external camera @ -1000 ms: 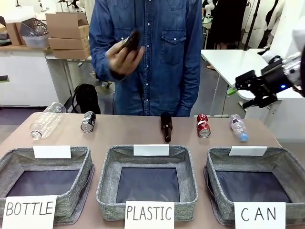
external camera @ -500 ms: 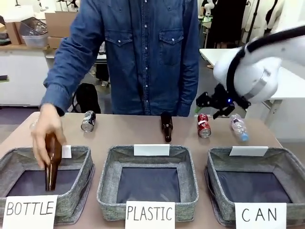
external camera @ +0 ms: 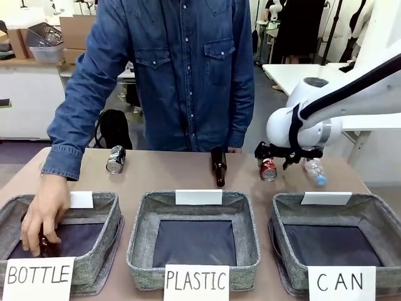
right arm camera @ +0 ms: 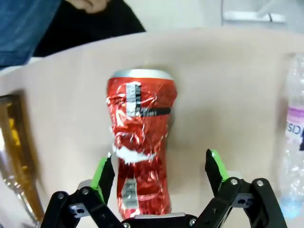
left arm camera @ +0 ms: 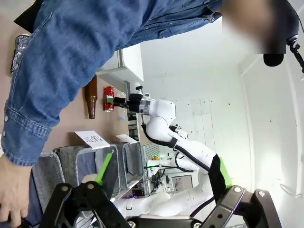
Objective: Sort the can waste into the basket.
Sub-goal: Pick up the can waste from the table and place it in the right Fabric basket.
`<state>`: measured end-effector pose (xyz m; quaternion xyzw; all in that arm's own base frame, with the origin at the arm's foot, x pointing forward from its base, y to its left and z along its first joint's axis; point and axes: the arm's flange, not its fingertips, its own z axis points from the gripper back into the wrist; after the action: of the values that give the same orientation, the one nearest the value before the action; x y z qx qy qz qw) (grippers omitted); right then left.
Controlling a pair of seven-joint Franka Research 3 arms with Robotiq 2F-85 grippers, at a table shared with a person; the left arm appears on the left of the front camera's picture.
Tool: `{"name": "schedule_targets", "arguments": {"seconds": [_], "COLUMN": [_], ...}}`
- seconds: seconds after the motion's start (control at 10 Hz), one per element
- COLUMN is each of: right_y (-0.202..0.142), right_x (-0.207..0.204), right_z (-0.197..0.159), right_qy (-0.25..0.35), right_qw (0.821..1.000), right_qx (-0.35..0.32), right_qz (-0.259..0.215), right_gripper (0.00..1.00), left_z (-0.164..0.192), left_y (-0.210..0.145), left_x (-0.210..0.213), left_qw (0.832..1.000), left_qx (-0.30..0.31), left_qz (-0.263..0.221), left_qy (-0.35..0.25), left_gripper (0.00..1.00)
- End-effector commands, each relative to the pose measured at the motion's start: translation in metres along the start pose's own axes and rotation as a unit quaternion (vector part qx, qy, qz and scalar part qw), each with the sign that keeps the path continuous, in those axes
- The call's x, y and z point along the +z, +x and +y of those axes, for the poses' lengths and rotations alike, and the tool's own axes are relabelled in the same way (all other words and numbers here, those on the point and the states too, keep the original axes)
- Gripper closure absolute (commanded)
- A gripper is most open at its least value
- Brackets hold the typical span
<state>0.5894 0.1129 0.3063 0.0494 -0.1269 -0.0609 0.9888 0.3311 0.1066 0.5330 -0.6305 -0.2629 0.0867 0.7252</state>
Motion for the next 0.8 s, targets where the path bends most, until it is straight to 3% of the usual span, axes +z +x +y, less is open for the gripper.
{"name": "schedule_targets", "arguments": {"seconds": [0.0,0.3,0.4,0.5,0.6,0.7], "right_y": [0.0095,0.0073,0.0061,0.005,0.0052,0.0057], "right_x": [-0.0046,-0.0065,-0.0084,-0.0089,-0.0087,-0.0083], "right_z": [0.0187,0.0242,0.0261,0.0273,0.0272,0.0263], "right_qy": [-0.02,-0.037,-0.042,-0.047,-0.048,-0.052], "right_qw": [1.0,0.999,0.999,0.999,0.999,0.999], "right_qx": [-0.006,0.003,0.007,0.008,0.007,0.005], "right_qz": [0.009,0.006,0.01,0.01,0.01,0.011], "right_gripper": [0.0,0.0,0.09,0.59,0.68,1.0], "left_z": [-0.0022,-0.0022,-0.0022,-0.0022,-0.0022,-0.0022], "left_y": [0.0003,0.0003,0.0003,0.0003,0.0003,0.0003], "left_x": [-0.0011,-0.0011,-0.0011,-0.0011,-0.0011,-0.0011], "left_qw": [1.0,1.0,1.0,1.0,1.0,1.0], "left_qx": [-0.009,-0.009,-0.009,-0.009,-0.009,-0.009], "left_qz": [-0.003,-0.003,-0.003,-0.003,-0.003,-0.003], "left_qy": [-0.013,-0.013,-0.013,-0.013,-0.013,-0.013], "left_gripper": [0.0,0.0,0.0,0.0,0.0,0.0]}}
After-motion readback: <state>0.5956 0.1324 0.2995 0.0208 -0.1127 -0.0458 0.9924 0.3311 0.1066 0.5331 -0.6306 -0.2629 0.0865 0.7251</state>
